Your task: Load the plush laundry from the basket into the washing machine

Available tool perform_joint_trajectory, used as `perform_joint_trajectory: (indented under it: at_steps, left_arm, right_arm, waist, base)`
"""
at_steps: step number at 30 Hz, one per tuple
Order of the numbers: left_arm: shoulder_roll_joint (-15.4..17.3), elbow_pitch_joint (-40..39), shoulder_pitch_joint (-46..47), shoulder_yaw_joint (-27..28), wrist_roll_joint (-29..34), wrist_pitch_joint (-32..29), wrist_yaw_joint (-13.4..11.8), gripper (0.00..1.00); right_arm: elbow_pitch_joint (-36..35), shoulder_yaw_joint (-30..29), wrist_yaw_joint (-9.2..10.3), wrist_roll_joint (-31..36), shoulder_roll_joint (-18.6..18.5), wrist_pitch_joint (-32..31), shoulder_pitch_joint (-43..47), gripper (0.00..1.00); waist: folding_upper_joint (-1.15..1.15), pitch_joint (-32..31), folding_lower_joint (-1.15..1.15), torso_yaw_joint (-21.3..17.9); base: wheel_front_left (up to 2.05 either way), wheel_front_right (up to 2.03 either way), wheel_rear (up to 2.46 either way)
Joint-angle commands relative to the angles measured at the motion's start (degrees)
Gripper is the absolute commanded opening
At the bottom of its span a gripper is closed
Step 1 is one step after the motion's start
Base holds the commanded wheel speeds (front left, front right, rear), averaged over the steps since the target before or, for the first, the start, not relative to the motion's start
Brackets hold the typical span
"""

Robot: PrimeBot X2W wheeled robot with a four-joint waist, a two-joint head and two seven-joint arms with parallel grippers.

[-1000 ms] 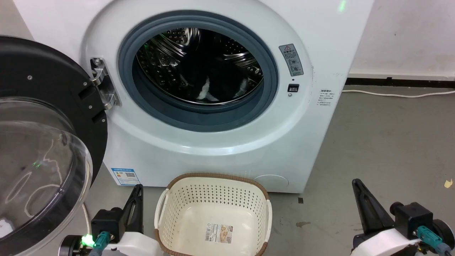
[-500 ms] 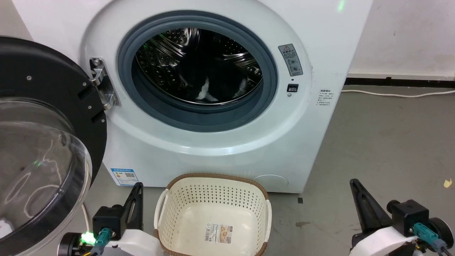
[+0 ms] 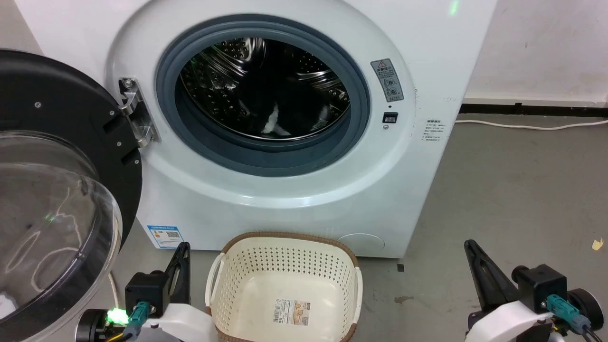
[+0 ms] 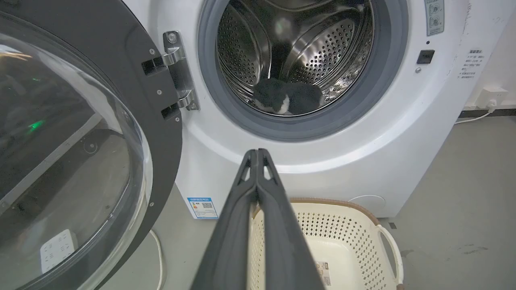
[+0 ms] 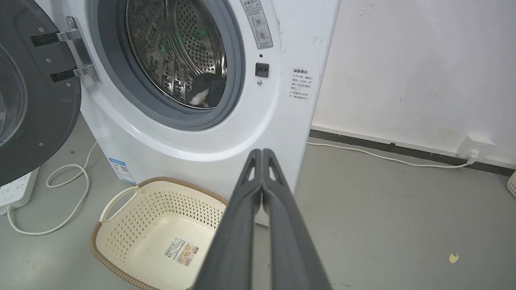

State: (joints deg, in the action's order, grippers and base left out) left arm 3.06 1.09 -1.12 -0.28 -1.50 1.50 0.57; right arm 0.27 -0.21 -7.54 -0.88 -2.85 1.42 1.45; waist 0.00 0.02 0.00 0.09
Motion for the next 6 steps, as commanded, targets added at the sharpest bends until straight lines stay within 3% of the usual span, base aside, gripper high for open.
perform_joint_trajectory:
  at_steps: [1,6]
  left_arm:
    - [-0.07,-0.50,0.96,0.21,0.73,-0.54,-0.36,0.00]
    - [-0.14,-0.86,1.06,0.25,1.20,-1.12,-0.49,0.00]
  right_arm:
    - [-0.24,0.08,0.05,0.41,-0.02,-0.45,-1.16,0.00]
    - [-0.26,0.16,0.05,0.70,-0.02,-1.04,-1.34,0.00]
  waist:
    - [0.00,0.00,0.00,-0.01]
    - [0.00,-0.01,0.00,-0.06]
  base:
    - [0.00,0.00,0.00]
    - [0.00,0.00,0.00]
